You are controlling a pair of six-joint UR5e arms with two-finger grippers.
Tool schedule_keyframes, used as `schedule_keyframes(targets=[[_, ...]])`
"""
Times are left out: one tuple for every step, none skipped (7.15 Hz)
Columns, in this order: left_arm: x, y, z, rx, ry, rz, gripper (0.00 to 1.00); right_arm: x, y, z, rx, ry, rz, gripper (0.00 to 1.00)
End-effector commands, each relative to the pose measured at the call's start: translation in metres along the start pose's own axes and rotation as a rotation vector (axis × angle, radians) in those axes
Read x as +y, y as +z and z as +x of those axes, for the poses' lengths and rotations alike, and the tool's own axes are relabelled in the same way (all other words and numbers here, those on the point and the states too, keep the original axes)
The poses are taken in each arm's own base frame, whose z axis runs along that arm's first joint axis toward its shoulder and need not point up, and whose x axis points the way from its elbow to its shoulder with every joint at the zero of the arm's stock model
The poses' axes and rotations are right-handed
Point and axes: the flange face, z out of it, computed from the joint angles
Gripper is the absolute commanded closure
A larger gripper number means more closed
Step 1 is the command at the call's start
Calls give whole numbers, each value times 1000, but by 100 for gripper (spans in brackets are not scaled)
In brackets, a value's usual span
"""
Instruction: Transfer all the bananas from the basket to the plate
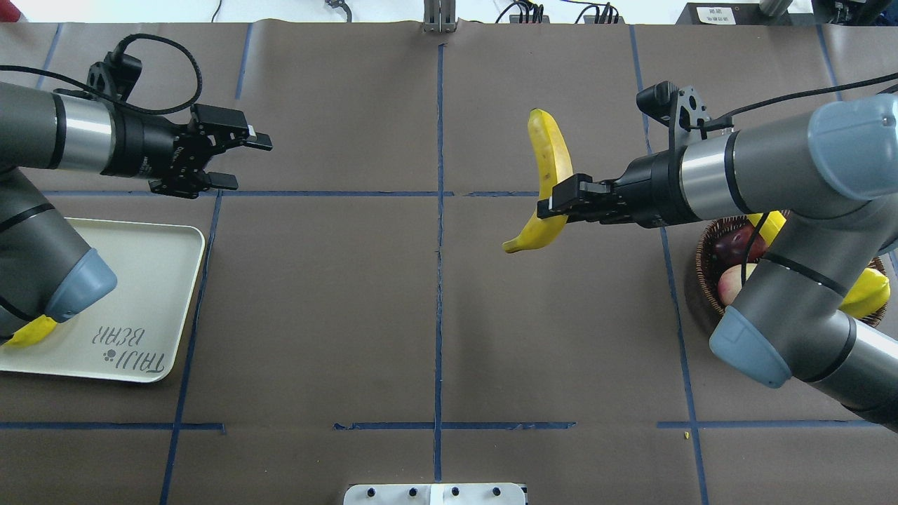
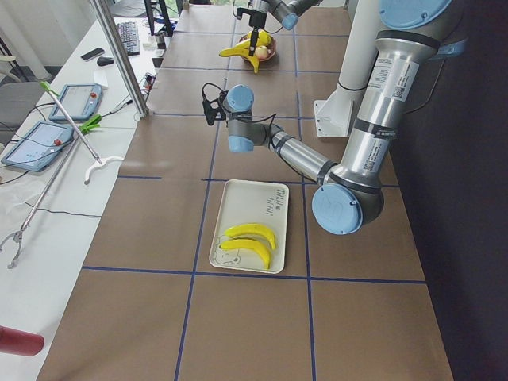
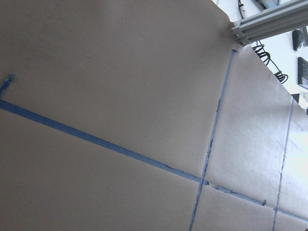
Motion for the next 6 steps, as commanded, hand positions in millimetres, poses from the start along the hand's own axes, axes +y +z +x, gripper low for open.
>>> schedule_keyframes(targets=[[42, 39, 58, 64, -14, -87, 1, 26, 24, -40, -76, -11, -38, 96], [56, 53, 75, 88, 0, -92, 1, 47, 44, -53, -87, 0, -29, 97], [74, 69, 87, 86, -2, -99, 1, 63, 57, -62, -95, -3, -16, 97], [91, 84, 97, 76, -7, -101, 1, 69, 61, -64, -97, -4, -22, 98], [107, 95, 104, 88, -5, -100, 1, 72, 62, -65, -99, -4, -26, 99], [123, 105, 110, 102, -4, -99, 1, 74, 63, -65, -98, -4, -31, 99]])
